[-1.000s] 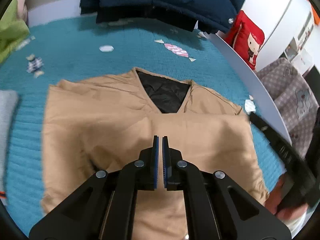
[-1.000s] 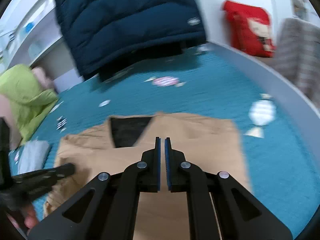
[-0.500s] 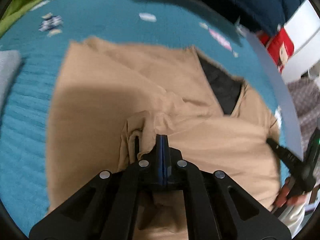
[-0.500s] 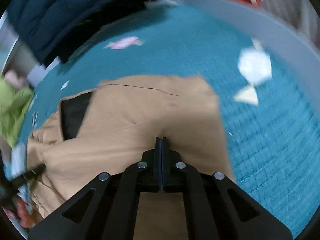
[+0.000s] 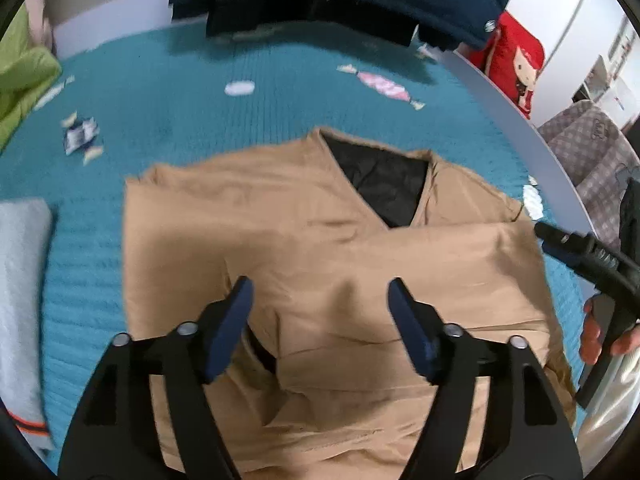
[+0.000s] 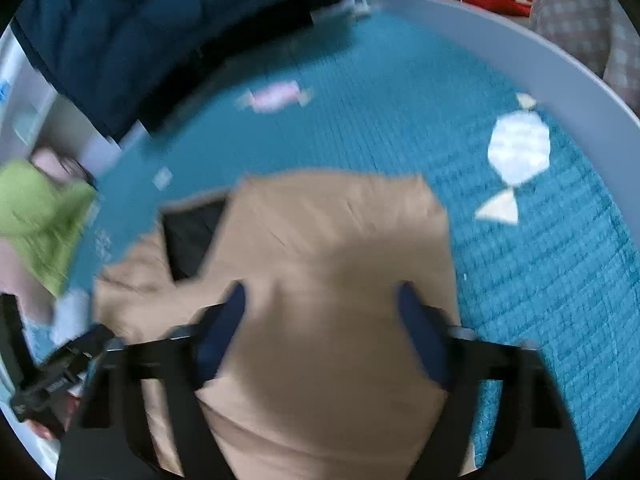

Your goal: Fold large clothes

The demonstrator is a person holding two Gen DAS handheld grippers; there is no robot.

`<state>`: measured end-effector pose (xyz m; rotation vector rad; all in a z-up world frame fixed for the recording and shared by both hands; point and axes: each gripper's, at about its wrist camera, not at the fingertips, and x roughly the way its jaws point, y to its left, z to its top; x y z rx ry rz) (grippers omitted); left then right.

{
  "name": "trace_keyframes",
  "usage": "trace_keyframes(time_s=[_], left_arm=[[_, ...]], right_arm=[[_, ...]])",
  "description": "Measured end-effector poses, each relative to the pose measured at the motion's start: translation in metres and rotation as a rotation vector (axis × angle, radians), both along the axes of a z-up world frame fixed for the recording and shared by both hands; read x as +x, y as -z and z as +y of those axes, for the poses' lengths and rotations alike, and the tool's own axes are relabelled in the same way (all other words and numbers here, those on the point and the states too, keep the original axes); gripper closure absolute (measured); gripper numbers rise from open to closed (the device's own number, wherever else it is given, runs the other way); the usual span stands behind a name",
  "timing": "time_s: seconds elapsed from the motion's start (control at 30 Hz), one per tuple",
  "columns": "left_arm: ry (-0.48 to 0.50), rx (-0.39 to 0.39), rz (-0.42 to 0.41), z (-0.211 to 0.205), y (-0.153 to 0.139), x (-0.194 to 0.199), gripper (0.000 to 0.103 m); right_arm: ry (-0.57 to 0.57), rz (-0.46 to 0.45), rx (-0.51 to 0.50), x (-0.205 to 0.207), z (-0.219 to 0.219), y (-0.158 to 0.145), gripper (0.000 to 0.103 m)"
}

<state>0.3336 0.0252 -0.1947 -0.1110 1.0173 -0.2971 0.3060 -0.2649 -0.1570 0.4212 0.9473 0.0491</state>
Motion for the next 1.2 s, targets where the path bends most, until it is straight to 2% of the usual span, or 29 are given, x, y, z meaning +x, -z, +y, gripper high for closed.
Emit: trace_keyframes(time_s=[0.17, 0.27, 0.33, 0.53, 0.67, 0.73, 0.77, 0.8, 0.87, 0.93, 0.97, 1.03, 1.2], left_arm=[[-0.042, 0.042, -0.02, 0.018, -0.015, 0.02, 0.03], [-0.074, 0.025, 0.002, 0.035, -0.017, 0.035, 0.029], [-0.113, 0.046, 0.038, 0.045, -0.012, 0.05, 0.029], [-0.201, 0.037, 0.143, 0.075, 0.01, 0.085, 0.029], [-0.256, 0.074, 0.205, 0.085, 0.031, 0.103, 0.029], [-0.272, 0.09, 0.224, 0.088, 0.04, 0.108, 0.034], [-0.282, 0.1, 0.238, 0.089, 0.048, 0.11, 0.042], [-0.28, 0.117, 0.261, 0.088, 0.055, 0.111, 0.055], [-0.278, 0.149, 0.253, 0.084, 0.06, 0.11, 0.059], [-0.274, 0.161, 0.244, 0.081, 0.057, 0.108, 0.072], [-0.263, 0.168, 0.238, 0.079, 0.054, 0.107, 0.075], [-0.246, 0.168, 0.233, 0.079, 0.049, 0.106, 0.082], [-0.22, 0.129, 0.186, 0.088, 0.023, 0.093, 0.084]], right_arm=[[0.042, -0.012, -0.041, 0.016, -0.018, -0.023, 0.023], [0.062, 0.019, -0.059, 0.03, -0.027, -0.022, 0.023], [0.08, 0.056, -0.078, 0.037, -0.034, -0.017, 0.023], [0.085, 0.161, -0.073, 0.063, -0.045, 0.007, 0.023], [0.084, 0.239, -0.082, 0.079, -0.045, 0.027, 0.023], [0.103, 0.271, -0.113, 0.084, -0.044, 0.038, 0.025], [0.127, 0.283, -0.151, 0.085, -0.043, 0.042, 0.039], [0.134, 0.289, -0.158, 0.086, -0.042, 0.047, 0.053], [0.125, 0.291, -0.126, 0.086, -0.038, 0.053, 0.069], [0.125, 0.272, -0.159, 0.085, -0.031, 0.051, 0.077], [0.125, 0.257, -0.16, 0.084, -0.03, 0.05, 0.084], [0.138, 0.234, -0.151, 0.08, -0.031, 0.044, 0.087], [0.157, 0.175, -0.053, 0.067, -0.042, 0.025, 0.091]])
